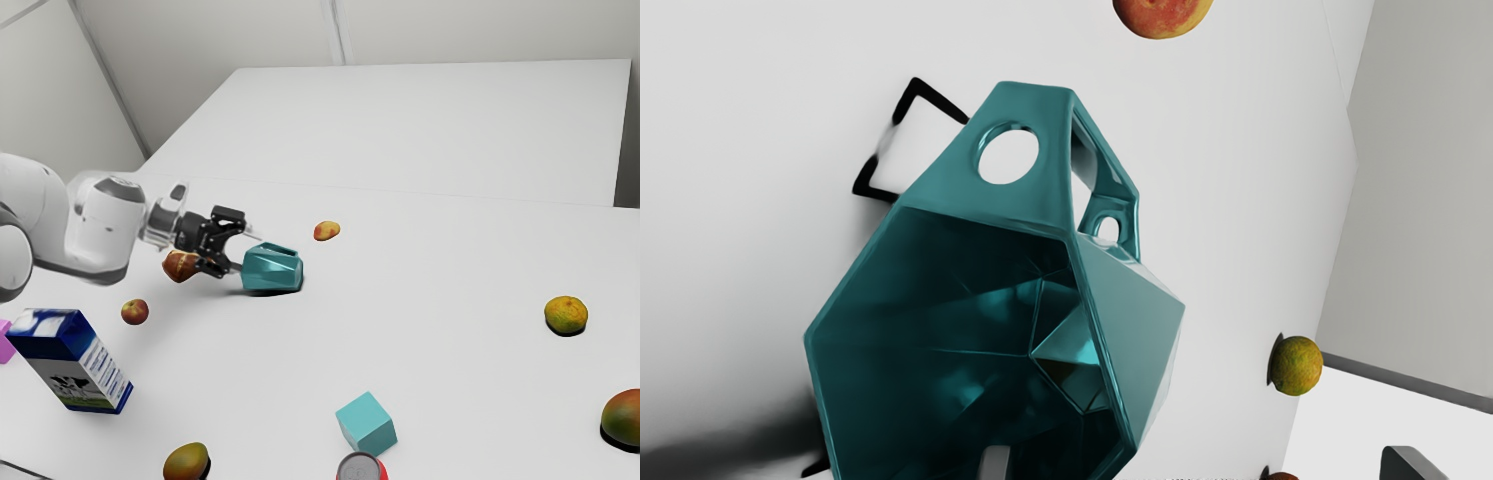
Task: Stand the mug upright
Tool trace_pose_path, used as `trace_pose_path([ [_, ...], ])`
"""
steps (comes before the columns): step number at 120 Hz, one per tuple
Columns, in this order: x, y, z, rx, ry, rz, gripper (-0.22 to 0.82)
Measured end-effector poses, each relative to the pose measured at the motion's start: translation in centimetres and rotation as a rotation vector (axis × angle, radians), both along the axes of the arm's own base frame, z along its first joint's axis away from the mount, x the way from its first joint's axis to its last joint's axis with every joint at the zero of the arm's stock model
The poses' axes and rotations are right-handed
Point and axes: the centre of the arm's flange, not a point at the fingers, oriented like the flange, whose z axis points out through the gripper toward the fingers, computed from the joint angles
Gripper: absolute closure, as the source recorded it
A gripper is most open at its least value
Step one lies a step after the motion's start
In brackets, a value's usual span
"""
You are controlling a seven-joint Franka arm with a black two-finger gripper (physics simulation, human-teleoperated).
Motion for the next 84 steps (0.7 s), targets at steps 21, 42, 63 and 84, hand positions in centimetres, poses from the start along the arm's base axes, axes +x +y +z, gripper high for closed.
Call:
trace_pose_path([
  [21,0.0,-0.9,-1.4,-0.047,-0.032,-0.013,0.0],
  [42,-0.2,-1.2,-1.8,-0.061,-0.064,-0.027,0.04],
  [63,-0.4,-1.3,-1.8,-0.066,-0.094,-0.036,0.35],
  [84,-0.3,-1.8,-1.5,-0.076,-0.123,-0.051,0.57],
])
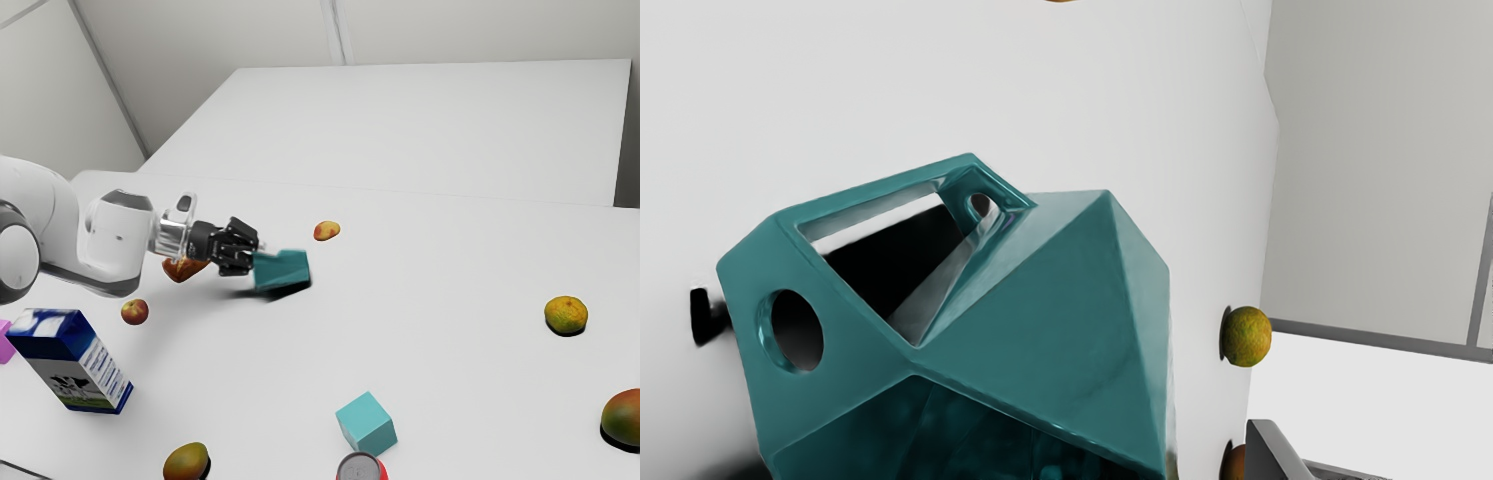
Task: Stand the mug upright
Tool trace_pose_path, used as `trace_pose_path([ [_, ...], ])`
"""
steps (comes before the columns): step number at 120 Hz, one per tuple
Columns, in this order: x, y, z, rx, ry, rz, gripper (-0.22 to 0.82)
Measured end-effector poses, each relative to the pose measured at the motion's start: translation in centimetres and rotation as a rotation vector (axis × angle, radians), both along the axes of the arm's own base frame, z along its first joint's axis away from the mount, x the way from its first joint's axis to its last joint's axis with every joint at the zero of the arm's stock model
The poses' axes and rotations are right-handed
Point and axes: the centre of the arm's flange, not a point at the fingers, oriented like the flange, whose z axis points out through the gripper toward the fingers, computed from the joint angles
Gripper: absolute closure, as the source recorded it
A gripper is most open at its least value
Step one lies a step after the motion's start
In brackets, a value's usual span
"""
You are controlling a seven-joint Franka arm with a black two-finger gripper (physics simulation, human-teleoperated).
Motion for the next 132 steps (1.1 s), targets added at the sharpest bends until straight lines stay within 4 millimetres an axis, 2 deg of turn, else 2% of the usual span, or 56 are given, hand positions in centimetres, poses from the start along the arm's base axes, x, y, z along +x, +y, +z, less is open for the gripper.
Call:
trace_pose_path([
  [20,0.0,-0.1,0.1,0.014,-0.018,-0.011,0.71],
  [40,0.2,-0.6,0.2,0.038,-0.034,-0.027,0.76],
  [49,0.6,-0.8,1.8,0.076,-0.065,-0.047,0.77],
  [57,1.2,-1.2,4.6,0.134,-0.118,-0.085,0.78],
  [64,1.8,-1.8,7.2,0.209,-0.163,-0.138,0.78],
  [84,3.4,-5.2,10.9,0.576,-0.185,-0.45,0.79],
  [99,4.0,-8.6,11.8,0.828,-0.144,-0.644,0.79],
  [112,4.5,-11.3,12.9,1.0,-0.111,-0.72,0.79],
  [121,4.7,-11.9,12.6,1.082,-0.066,-0.722,0.79],
  [132,4.9,-11.9,11.2,1.132,0.0,-0.694,0.79],
])
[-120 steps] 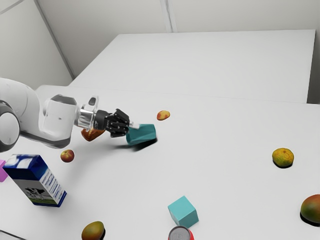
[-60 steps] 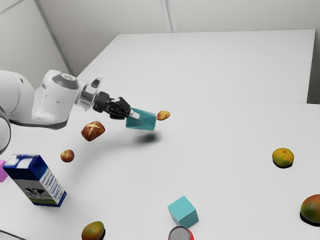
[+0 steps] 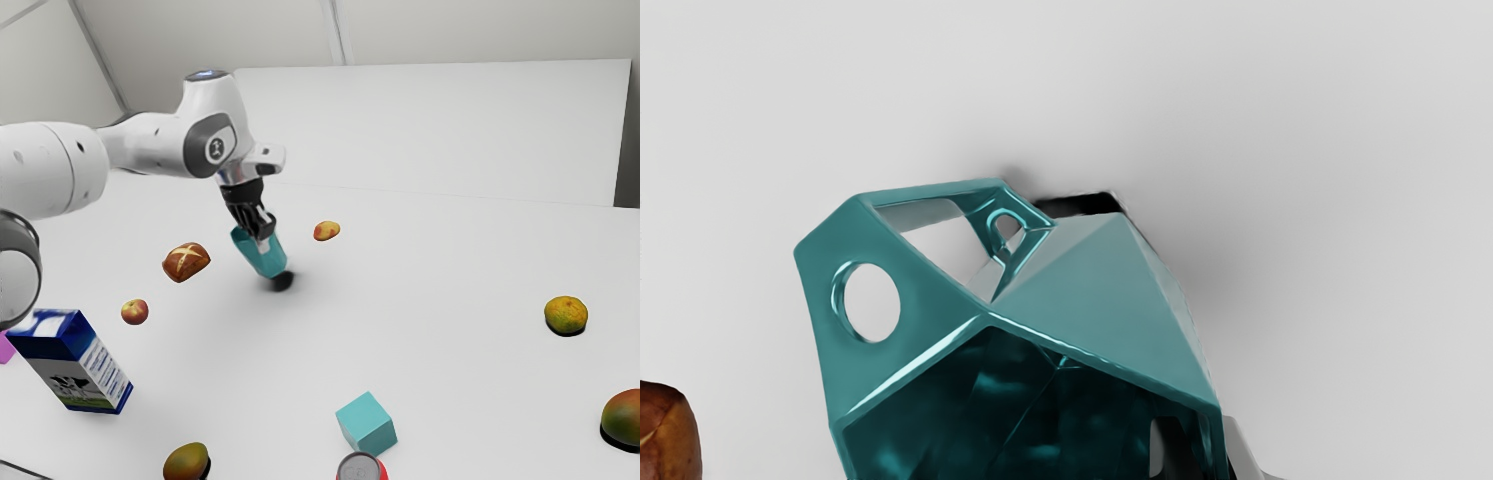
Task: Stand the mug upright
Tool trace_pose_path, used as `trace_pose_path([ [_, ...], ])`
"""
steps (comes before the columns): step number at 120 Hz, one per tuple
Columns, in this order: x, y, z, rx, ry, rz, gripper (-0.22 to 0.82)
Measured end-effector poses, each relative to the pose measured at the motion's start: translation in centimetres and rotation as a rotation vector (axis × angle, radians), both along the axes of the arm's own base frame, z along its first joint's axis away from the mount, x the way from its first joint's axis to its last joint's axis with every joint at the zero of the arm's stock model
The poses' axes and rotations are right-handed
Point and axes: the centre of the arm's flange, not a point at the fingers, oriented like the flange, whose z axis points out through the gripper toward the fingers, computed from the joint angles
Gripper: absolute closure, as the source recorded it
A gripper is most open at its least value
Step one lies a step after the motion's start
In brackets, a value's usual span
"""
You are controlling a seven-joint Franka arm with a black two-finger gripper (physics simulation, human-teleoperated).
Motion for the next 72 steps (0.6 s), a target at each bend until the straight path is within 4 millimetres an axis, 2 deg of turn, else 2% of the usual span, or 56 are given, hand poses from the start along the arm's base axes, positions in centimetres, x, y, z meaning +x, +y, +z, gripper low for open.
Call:
trace_pose_path([
  [17,0.1,0.2,-1.2,0.041,0.013,0.09,0.78],
  [36,0.0,0.2,-1.3,0.052,0.015,0.177,0.43],
  [46,0.0,0.2,-1.1,0.055,0.01,0.215,0.29],
  [57,0.0,0.3,0.3,0.055,-0.008,0.254,0.19],
  [72,0.0,0.6,3.8,0.052,-0.053,0.3,0.11],
])
